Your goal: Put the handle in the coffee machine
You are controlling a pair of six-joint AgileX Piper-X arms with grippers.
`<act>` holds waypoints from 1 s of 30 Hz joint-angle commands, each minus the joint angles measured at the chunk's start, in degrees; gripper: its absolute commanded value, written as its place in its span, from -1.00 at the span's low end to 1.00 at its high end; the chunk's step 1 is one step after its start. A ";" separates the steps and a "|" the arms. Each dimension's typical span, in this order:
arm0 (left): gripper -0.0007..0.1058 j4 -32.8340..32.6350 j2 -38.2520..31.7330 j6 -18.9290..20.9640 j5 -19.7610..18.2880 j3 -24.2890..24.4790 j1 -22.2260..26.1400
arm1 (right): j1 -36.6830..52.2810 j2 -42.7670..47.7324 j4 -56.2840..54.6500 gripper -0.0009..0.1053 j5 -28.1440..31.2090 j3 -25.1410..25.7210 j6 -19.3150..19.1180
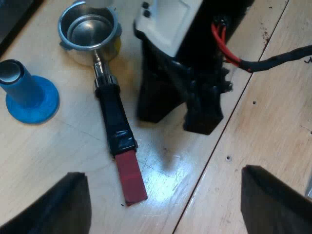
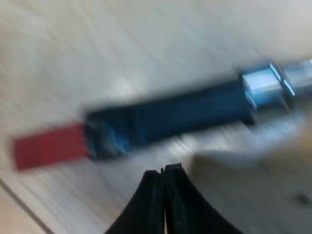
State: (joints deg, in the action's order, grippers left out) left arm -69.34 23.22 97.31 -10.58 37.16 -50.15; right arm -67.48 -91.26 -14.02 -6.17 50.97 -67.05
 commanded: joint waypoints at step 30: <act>0.25 3.74 -0.13 0.77 3.98 0.49 -0.31 | -0.09 22.36 -36.41 0.39 18.17 8.71 -18.24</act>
State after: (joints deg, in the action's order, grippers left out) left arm -67.08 23.22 97.31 -9.19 37.16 -50.15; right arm -67.48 -69.31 -49.90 11.65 58.17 -83.44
